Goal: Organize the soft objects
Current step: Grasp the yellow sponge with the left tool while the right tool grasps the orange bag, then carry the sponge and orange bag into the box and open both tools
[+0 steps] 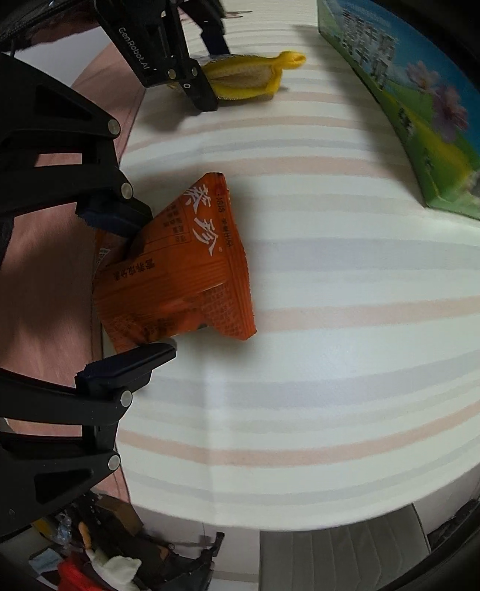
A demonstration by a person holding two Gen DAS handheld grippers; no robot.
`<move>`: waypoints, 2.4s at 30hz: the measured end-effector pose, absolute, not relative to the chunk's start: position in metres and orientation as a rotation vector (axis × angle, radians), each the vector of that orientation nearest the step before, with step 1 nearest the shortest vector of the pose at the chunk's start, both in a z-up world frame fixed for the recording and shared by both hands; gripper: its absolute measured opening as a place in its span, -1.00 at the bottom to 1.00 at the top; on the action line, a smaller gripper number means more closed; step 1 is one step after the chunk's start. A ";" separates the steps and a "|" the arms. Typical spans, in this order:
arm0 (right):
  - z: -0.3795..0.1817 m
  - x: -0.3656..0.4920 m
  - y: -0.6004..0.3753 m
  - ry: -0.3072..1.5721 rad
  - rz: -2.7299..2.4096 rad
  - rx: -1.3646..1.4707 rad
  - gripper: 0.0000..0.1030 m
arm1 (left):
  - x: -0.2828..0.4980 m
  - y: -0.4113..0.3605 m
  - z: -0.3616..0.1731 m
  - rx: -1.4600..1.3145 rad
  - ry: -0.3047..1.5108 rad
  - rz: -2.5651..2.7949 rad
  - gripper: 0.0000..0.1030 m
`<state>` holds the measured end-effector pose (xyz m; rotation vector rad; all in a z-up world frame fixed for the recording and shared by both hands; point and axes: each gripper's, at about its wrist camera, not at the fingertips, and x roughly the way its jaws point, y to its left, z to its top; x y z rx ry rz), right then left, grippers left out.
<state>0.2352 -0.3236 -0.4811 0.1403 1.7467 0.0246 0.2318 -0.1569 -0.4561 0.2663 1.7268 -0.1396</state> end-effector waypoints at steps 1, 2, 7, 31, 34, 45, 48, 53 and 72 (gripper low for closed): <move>-0.481 0.233 -0.320 1.751 0.027 0.141 0.12 | 0.231 -0.157 -0.455 0.245 1.723 -0.130 0.12; -0.482 0.231 -0.315 1.756 0.030 0.134 0.12 | 0.231 -0.162 -0.455 0.226 1.722 -0.121 0.12; -0.482 0.232 -0.293 1.750 0.041 0.053 0.13 | 0.234 -0.143 -0.457 0.152 1.730 -0.111 0.17; -0.472 0.244 -0.261 1.772 0.079 0.243 0.31 | 0.213 -0.095 -0.449 0.085 1.764 -0.163 0.33; -0.477 0.241 -0.244 1.758 0.057 0.174 0.20 | 0.208 -0.110 -0.443 0.163 1.714 -0.139 -0.01; -0.413 0.250 -0.210 1.649 0.120 0.184 -0.14 | 0.223 -0.082 -0.364 -0.087 1.640 -0.182 -0.15; -0.355 0.274 -0.204 1.550 0.184 0.212 -0.14 | 0.249 -0.065 -0.307 -0.151 1.542 -0.189 -0.15; -0.281 0.331 -0.208 1.426 0.224 0.166 -0.14 | 0.313 -0.037 -0.239 -0.131 1.407 -0.131 -0.15; -0.378 0.491 -0.219 1.610 0.014 -0.049 0.03 | 0.445 0.003 -0.361 0.024 1.644 0.078 -0.07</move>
